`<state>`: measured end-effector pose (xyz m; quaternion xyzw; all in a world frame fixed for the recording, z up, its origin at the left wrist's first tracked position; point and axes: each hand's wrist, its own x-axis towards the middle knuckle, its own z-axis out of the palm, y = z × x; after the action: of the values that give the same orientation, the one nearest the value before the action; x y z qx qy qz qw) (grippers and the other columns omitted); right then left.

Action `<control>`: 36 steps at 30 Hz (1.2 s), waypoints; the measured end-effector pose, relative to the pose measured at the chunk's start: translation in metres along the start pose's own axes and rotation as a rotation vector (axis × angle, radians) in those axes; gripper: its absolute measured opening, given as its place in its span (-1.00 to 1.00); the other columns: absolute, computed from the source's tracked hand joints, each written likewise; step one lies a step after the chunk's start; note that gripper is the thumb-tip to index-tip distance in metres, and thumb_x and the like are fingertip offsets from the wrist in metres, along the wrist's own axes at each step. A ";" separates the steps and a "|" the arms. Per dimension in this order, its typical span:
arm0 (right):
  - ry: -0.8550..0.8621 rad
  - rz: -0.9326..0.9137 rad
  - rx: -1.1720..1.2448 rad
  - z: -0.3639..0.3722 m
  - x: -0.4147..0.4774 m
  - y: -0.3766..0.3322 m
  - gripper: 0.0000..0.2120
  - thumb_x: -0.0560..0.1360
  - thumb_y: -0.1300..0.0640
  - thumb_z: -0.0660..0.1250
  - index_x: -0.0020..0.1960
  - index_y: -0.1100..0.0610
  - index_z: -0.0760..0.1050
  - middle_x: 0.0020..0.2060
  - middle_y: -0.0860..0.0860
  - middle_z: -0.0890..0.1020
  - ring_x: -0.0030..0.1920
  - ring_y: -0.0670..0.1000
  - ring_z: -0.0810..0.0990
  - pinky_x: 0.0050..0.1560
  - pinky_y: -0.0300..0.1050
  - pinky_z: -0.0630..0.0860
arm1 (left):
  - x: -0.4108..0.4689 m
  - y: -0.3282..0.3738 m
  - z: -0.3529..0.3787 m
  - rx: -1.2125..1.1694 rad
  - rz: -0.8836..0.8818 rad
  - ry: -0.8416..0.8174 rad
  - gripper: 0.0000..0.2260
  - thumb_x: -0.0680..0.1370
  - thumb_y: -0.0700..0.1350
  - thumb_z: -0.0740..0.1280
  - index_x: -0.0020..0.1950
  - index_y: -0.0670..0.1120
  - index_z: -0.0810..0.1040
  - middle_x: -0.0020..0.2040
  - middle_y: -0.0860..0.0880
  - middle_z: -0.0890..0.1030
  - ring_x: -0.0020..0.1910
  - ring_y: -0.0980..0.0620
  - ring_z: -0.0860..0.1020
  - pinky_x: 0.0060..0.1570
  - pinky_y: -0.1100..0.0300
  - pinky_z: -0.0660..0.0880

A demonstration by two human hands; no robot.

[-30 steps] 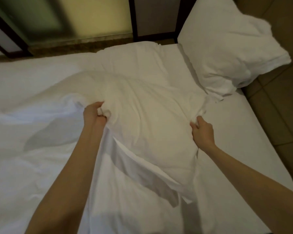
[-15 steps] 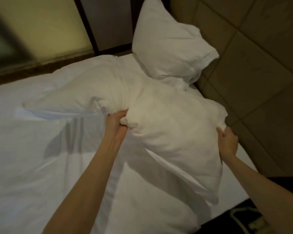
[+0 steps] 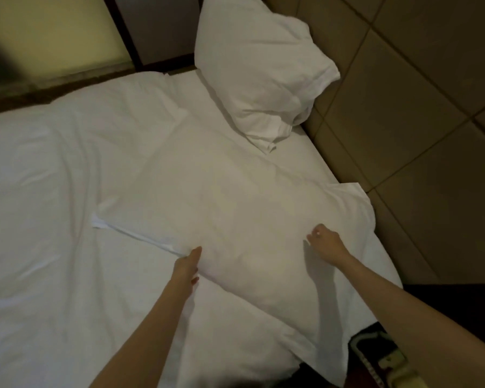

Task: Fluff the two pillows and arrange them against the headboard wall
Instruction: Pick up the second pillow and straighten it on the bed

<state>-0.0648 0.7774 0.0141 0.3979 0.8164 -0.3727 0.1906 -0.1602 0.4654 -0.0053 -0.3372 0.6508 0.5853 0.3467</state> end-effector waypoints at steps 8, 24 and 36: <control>-0.005 -0.255 -0.191 -0.006 0.084 -0.072 -0.54 0.55 0.01 0.24 0.35 0.21 0.27 0.29 0.22 0.39 0.25 0.22 0.41 0.20 0.04 0.40 | 0.008 0.002 0.020 -0.194 0.015 0.035 -0.50 0.52 -0.05 0.38 0.38 -0.28 0.42 0.07 -0.38 0.58 -0.10 -0.28 0.62 -0.40 0.26 0.49; -0.295 -0.059 0.129 -0.039 0.189 -0.077 -0.13 0.32 -0.13 0.48 0.46 0.17 0.17 0.34 0.11 0.42 0.26 0.16 0.46 0.18 -0.01 0.42 | 0.050 -0.022 0.055 -0.331 0.145 0.073 -0.54 0.61 -0.24 0.21 0.52 -0.20 0.23 0.44 -0.17 0.41 0.37 -0.17 0.43 0.23 0.02 0.42; -0.301 -0.181 0.399 -0.099 0.106 -0.118 -0.53 0.18 0.38 0.47 0.08 0.19 0.59 -0.12 0.08 0.67 -0.12 0.08 0.65 -0.19 -0.12 0.62 | 0.024 -0.001 0.050 -0.528 0.161 -0.048 -0.61 0.60 -0.38 0.14 0.42 -0.20 0.38 -0.11 0.02 0.74 -0.16 0.07 0.70 -0.08 0.10 0.63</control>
<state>-0.2241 0.8581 0.0681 0.2929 0.7214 -0.5968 0.1938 -0.1696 0.5139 -0.0296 -0.3493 0.4919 0.7682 0.2143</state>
